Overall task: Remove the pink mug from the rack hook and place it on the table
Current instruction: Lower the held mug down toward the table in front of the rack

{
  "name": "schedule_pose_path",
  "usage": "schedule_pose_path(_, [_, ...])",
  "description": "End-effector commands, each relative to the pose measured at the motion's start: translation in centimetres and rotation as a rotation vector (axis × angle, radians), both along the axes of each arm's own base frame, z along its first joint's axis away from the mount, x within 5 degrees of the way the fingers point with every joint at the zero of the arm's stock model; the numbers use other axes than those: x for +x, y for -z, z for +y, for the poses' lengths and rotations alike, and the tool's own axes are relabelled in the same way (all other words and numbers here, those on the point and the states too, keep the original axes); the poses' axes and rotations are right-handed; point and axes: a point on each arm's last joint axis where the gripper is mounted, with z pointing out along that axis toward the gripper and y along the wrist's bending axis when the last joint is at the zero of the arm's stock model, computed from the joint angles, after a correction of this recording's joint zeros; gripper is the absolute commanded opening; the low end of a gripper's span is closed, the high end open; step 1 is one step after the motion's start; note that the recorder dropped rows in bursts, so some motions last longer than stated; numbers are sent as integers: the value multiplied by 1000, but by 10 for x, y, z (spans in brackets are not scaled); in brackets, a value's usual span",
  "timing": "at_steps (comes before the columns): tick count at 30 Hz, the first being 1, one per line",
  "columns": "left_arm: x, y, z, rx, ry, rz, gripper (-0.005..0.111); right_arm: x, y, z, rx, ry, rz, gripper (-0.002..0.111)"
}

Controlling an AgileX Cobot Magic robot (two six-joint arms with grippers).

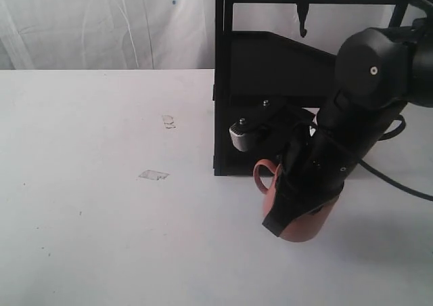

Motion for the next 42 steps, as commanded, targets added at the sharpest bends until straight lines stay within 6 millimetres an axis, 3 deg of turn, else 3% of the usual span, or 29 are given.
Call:
schedule_pose_path(1, [0,0,0,-12,-3,-3,1,1,-3,3,10,17,-17,0])
schedule_pose_path(8, [0,0,0,-12,-3,-3,1,7,-1,5,34,31,-63,0])
schedule_pose_path(16, [0,0,0,-12,-3,-3,1,9,10,11,54,57,-3,0])
schedule_pose_path(34, [0,0,0,-12,-3,-3,1,15,6,20,146,-18,-92,0])
schedule_pose_path(42, [0,0,0,-12,-3,-3,1,-1,8,20,138,-117,64,0])
